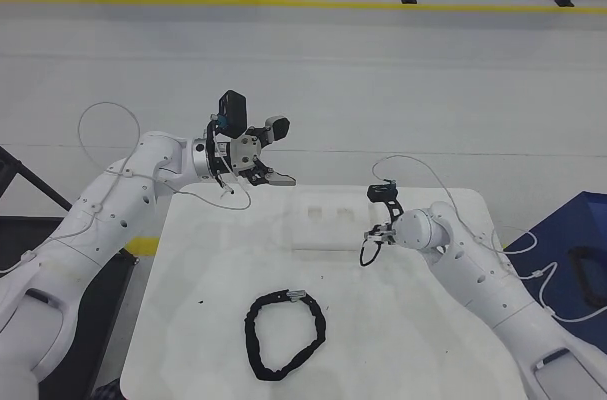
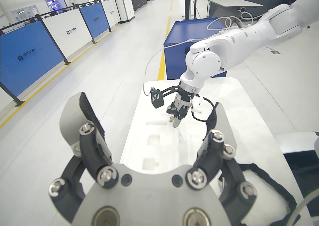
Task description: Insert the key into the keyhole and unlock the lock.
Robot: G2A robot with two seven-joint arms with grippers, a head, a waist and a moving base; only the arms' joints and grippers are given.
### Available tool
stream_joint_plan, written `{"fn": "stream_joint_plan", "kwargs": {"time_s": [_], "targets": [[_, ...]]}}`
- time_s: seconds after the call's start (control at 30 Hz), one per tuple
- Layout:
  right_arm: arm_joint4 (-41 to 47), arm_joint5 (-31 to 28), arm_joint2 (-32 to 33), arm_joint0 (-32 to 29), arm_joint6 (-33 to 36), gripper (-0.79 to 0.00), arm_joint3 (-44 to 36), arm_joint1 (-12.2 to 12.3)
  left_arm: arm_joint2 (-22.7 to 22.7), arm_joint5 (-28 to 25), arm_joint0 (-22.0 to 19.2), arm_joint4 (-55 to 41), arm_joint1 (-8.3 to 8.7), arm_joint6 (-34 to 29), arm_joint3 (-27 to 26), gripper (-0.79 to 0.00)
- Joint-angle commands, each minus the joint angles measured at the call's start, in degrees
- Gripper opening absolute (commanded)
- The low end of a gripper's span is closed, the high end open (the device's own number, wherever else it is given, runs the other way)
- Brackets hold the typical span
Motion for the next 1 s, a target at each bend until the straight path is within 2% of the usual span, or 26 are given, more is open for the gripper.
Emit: {"fn": "stream_joint_plan", "kwargs": {"time_s": [0.0,0.17,0.2,0.33,0.47,0.73,0.87,0.97], "targets": [[-0.63,1.09,-0.11,0.01,0.43,-0.517,-0.27,-0.13,0.0,0.0,0.0,-0.01,0.0,0.0,0.0,0.0],[-1.85,3.13,-0.1,0.16,2.13,-0.554,-0.44,-0.41,0.0,0.0,0.0,-0.01,0.0,0.0,0.0,0.0],[-1.99,3.35,-0.06,0.16,2.34,-0.582,-0.42,-0.46,0.0,0.0,0.0,-0.01,0.0,0.0,0.0,0.0],[-2.65,3.69,0.03,0.05,2.6,-0.588,0.13,-0.67,0.0,0.0,0.0,-0.01,0.0,0.0,0.0,0.0],[-2.94,3.03,0.03,0.15,1.54,-0.619,1.66,-1.04,0.0,0.0,0.0,-0.01,0.0,0.0,0.0,0.0],[-2.98,2.2,-0.39,0.56,-0.45,-0.739,4.56,-2.14,0.0,0.0,0.0,-0.01,0.0,0.0,0.0,0.0],[-3.28,2.03,-0.65,0.78,-1.31,-0.742,5.83,-2.68,0.0,0.0,0.0,-0.01,0.0,0.0,0.0,0.0],[-3.62,1.87,-0.9,0.87,-2.01,-0.785,6.66,-3.08,0.0,0.0,0.0,-0.01,0.0,0.0,0.0,0.0]]}}
